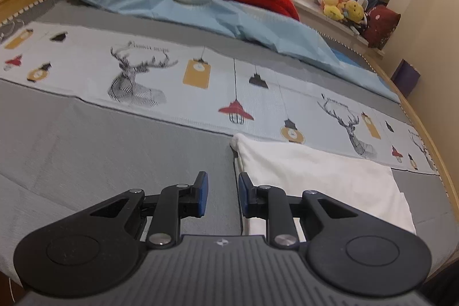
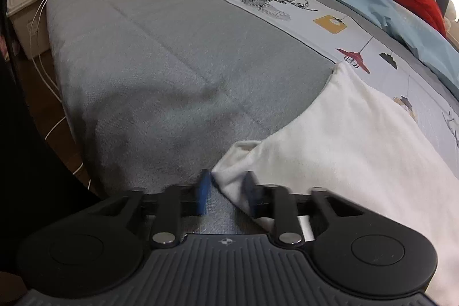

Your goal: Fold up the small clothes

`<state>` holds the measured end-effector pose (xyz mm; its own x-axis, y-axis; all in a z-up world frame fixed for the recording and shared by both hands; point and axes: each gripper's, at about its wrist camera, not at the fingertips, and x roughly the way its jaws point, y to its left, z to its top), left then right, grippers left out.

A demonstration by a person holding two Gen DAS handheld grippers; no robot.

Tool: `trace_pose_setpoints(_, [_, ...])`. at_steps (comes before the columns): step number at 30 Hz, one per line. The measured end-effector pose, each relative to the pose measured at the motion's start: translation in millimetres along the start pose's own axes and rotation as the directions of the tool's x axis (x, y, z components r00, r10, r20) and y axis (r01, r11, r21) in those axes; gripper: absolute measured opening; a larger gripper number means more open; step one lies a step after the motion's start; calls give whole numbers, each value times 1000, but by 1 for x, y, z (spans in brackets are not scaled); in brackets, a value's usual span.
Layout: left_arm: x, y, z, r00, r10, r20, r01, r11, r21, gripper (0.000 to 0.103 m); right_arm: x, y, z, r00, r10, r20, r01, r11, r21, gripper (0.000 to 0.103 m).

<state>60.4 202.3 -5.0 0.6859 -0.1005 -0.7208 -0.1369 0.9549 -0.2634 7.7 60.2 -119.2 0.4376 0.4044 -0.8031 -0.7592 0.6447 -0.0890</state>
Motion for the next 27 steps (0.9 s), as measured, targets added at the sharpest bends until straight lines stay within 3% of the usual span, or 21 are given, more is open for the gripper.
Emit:
trace_pose_setpoints(3, [23, 10, 2, 994, -66, -88, 59, 995, -76, 41, -13, -11, 4, 999, 13, 53, -15, 999, 49, 8])
trace_pose_setpoints(6, [54, 25, 4, 960, -192, -202, 146, 963, -225, 58, -38, -22, 11, 992, 12, 126, -21, 997, 73, 8])
trace_pose_setpoints(8, [70, 27, 7, 946, -222, -238, 154, 950, -273, 69, -57, -31, 13, 986, 14, 168, -30, 995, 93, 8])
trace_pose_setpoints(14, [125, 19, 20, 896, -307, -320, 177, 909, -377, 79, -92, -55, 7, 973, 22, 231, -58, 987, 151, 8])
trace_pose_setpoints(19, [169, 15, 22, 866, -317, -387, 131, 890, -436, 79, -107, -61, 3, 968, 28, 251, -72, 983, 171, 8])
trace_pose_setpoints(22, [185, 12, 22, 853, -320, -413, 131, 897, -423, 76, -109, -63, 6, 966, 38, 256, -87, 979, 183, 8])
trace_pose_setpoints(24, [190, 11, 21, 843, -324, -429, 137, 901, -412, 53, -108, -61, 9, 966, 52, 254, -101, 978, 184, 7])
trace_pose_setpoints(25, [190, 11, 22, 842, -331, -427, 150, 902, -404, 27, -106, -61, 12, 966, 60, 253, -109, 977, 183, 7])
trace_pose_setpoints(26, [188, 13, 23, 846, -336, -414, 164, 903, -398, 17, -104, -60, 16, 965, 68, 255, -118, 975, 186, 7])
trace_pose_setpoints(27, [183, 18, 25, 852, -342, -395, 178, 901, -396, 13, -104, -59, 21, 963, 73, 259, -125, 974, 191, 7])
